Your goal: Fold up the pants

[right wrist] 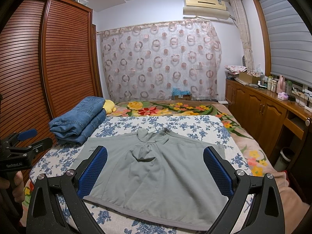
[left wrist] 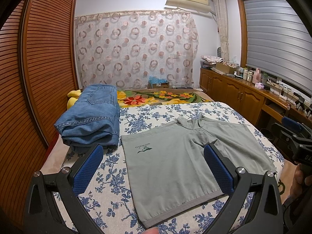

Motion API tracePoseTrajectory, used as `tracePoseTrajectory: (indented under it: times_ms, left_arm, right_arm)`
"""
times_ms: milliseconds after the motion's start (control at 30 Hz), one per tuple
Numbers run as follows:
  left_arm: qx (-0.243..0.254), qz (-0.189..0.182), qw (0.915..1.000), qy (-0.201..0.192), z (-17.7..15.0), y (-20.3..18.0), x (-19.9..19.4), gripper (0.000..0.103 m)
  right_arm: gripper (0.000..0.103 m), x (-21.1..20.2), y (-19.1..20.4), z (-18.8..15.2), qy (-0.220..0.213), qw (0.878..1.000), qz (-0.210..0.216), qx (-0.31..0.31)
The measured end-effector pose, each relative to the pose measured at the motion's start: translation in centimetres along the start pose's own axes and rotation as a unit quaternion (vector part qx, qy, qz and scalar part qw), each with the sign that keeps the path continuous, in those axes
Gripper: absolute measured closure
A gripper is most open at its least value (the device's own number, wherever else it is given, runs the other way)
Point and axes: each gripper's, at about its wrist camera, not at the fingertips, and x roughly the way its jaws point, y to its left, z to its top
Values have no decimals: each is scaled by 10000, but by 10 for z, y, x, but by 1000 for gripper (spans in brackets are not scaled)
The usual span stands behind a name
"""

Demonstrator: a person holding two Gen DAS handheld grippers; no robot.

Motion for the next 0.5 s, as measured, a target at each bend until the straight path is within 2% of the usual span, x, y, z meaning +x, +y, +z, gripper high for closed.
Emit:
tracePoseTrajectory:
  times_ms: [500]
  left_arm:
    - [6, -4, 10000, 1, 0, 0, 0, 0]
  right_arm:
    - [4, -3, 0, 0, -3, 10000, 28, 4]
